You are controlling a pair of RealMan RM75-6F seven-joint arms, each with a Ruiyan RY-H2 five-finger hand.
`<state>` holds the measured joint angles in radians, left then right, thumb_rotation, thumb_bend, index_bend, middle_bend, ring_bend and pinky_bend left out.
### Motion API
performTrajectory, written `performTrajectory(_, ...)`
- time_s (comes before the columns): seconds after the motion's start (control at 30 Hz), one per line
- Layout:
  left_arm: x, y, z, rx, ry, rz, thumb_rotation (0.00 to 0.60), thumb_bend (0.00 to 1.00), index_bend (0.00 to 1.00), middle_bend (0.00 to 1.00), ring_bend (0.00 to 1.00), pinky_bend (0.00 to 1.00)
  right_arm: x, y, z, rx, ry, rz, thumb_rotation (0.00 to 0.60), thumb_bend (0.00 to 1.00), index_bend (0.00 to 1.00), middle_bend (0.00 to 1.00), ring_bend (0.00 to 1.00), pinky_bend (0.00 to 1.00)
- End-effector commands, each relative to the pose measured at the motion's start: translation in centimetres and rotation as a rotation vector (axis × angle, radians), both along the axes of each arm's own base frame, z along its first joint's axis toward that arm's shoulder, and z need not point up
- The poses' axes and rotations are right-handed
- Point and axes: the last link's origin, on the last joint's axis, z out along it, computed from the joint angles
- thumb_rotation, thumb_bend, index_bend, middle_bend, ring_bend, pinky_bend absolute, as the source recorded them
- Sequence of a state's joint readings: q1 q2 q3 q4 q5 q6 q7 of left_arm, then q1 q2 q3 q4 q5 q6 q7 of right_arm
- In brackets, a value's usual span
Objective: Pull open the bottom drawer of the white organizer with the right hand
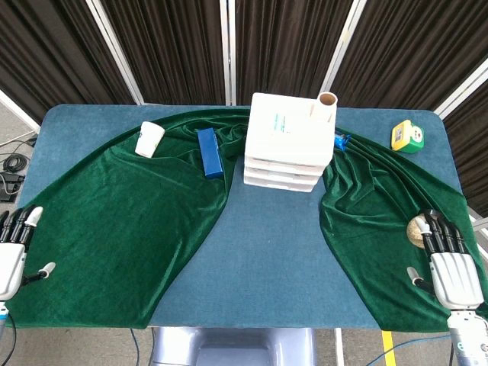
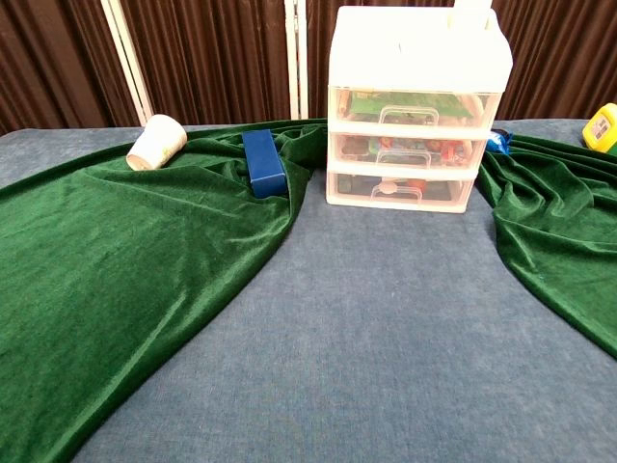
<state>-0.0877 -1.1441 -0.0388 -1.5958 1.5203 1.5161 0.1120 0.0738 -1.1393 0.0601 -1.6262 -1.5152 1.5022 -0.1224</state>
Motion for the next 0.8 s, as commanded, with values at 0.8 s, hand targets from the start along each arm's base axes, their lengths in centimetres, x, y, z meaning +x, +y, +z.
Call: performTrajectory(0.8, 0.2, -0.1, 0.7, 0.025, -0.024, -0.013, 0.6, 0.03, 0.0, 0.0, 0.0, 0.0, 4.7, -5.6, -2.0, 0.086, -0.309, 0.064, 0.6, 0.15, 0.07, 0.38, 0.39, 0.33)
